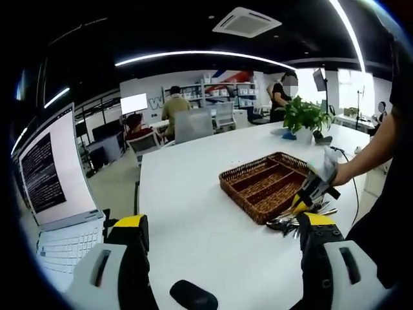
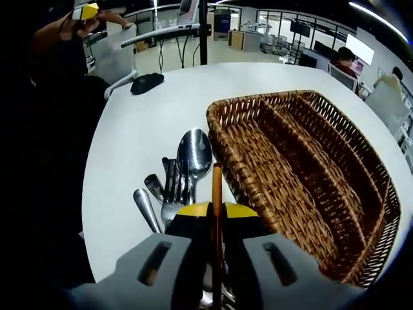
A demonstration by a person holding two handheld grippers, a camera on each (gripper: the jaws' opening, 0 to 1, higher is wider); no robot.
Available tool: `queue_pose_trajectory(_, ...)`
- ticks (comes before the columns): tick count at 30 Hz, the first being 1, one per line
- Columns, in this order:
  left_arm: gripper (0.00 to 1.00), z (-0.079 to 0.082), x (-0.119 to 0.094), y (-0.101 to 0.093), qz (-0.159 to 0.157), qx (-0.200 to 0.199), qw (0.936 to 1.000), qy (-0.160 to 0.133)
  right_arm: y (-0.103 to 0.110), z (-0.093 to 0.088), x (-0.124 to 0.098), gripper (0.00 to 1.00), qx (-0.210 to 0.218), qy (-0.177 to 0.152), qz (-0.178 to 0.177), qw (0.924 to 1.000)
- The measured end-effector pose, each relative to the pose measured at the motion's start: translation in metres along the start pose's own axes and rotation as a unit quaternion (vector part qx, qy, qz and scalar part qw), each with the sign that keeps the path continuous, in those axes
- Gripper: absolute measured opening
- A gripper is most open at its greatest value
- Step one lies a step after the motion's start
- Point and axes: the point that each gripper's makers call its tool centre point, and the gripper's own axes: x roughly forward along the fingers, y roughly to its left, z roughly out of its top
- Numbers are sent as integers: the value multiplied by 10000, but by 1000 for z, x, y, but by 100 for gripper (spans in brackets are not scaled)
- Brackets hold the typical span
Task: Arrange the knives, forks, and spoons in their matching storage slots by inserting each utensil handle-first until every utensil is classified and aligned in the correct compartment
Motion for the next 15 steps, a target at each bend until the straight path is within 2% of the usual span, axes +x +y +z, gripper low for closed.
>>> queue_pose_trajectory(5, 100, 1, 3, -2, -37, 16, 10000, -23, -3, 4, -5, 4, -19, -4, -58, 10000)
queue_pose_trajectory(15, 99, 3, 4, 0, -34, 12, 10000, -75, -1, 27, -18, 4, 53, -219, -15, 9997)
